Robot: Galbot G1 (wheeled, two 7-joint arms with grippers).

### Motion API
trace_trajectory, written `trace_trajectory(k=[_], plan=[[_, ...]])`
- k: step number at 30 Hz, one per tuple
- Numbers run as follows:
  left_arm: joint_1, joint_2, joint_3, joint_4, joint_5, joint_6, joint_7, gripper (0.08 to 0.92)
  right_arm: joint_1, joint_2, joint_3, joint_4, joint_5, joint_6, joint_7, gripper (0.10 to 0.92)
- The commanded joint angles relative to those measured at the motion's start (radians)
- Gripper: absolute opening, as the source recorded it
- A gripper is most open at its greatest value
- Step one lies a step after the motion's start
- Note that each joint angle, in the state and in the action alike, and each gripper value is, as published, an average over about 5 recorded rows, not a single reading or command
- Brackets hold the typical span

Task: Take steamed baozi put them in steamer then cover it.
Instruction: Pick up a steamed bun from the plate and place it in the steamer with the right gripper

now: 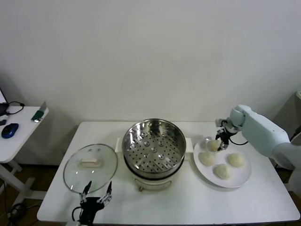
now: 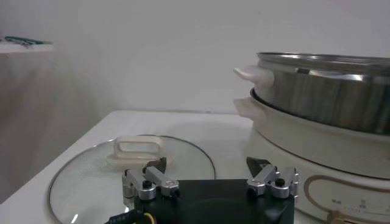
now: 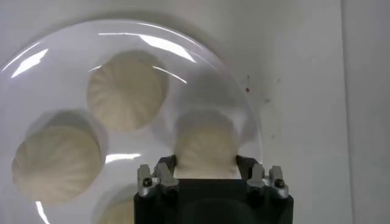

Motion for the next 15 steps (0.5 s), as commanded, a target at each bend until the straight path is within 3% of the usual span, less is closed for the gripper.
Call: trace_trajectory(k=[1,15], plan=[[-0.003,-0.002,0.002,0.001,0.002,-0.002,0.0,0.823,0.022,-0.006,-0.028,0.029,0.017,0.012,-0.003,0.672],[-0.009,0.004,0.003,0.0,0.004,-0.002,0.0,0.823,0.501,-0.138,-0.458,0.478,0.243,0.07,-0.027,0.628]])
